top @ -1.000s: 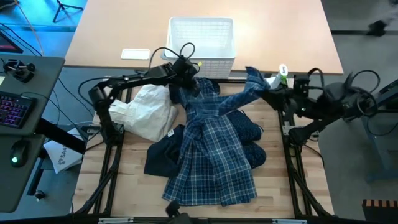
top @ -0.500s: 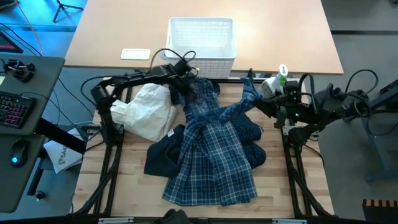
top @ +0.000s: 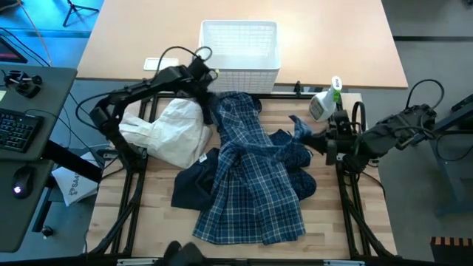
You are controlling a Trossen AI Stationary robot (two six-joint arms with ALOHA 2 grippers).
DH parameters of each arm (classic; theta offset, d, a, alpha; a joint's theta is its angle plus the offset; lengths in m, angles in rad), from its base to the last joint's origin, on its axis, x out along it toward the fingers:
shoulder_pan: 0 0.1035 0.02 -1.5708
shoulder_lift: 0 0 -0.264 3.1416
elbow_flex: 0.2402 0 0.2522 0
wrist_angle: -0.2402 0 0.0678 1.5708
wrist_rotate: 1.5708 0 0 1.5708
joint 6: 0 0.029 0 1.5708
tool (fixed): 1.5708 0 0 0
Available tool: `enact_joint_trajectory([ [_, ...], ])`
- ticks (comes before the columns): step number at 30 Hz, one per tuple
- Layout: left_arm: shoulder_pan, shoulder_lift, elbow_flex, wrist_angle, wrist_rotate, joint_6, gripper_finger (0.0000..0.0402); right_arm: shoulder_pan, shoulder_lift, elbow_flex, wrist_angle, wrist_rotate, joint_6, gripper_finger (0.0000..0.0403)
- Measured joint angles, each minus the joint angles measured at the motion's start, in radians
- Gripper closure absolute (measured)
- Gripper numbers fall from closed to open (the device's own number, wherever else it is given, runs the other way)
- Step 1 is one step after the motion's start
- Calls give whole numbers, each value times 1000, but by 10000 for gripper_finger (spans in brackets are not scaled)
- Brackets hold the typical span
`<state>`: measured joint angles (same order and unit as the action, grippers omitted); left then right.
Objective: Fold laundry
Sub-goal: Fold the blue plaid flannel shirt
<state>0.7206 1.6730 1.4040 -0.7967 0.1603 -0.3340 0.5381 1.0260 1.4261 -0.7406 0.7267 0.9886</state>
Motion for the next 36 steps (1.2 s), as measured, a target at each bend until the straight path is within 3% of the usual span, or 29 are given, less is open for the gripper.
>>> enact_joint_trajectory([
  [5,55,54,1,31,-144,-131,218,0,2,0,1,24,-1,403],
  [17,72,242,0,53,-141,-153,221,0,16,0,4,26,-2,403],
  [21,49,261,0,84,-140,-80,260,0,16,0,4,26,-2,403],
  [27,35,253,-1,127,-138,5,389,0,16,0,5,26,-21,403],
  [36,0,41,1,108,-149,42,401,0,16,0,5,6,-25,403],
])
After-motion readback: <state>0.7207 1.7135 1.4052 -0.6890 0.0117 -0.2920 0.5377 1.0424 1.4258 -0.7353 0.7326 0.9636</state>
